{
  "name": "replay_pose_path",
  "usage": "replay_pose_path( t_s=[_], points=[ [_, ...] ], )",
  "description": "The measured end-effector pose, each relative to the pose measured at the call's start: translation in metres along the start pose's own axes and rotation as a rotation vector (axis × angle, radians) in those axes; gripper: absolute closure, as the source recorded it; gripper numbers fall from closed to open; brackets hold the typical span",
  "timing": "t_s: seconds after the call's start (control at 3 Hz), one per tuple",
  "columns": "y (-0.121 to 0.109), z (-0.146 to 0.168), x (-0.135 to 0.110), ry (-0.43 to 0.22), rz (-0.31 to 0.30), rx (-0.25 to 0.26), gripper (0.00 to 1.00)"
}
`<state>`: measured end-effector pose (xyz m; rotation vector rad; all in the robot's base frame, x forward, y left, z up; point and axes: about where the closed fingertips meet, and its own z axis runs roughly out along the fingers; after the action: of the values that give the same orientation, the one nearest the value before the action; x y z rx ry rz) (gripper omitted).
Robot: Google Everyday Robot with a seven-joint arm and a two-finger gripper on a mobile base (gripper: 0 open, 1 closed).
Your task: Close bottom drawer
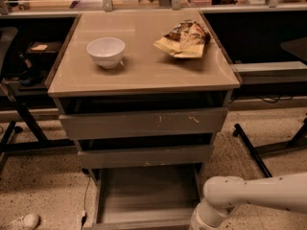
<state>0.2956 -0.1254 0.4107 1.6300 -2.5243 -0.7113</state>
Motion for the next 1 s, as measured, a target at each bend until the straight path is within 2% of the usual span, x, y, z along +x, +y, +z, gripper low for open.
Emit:
replay_pose_path(
  t_s=[0.33,0.67,1.0],
  points=[
    [-0.022,0.057,0.0,-0.004,0.03,-0.044,1.0],
    [-0.041,0.094,-0.004,-0.004,0.037,-0.061,1.0],
    [-0.054,0.115,-0.009,-0.001,0.038,-0.067,1.0]
  ],
)
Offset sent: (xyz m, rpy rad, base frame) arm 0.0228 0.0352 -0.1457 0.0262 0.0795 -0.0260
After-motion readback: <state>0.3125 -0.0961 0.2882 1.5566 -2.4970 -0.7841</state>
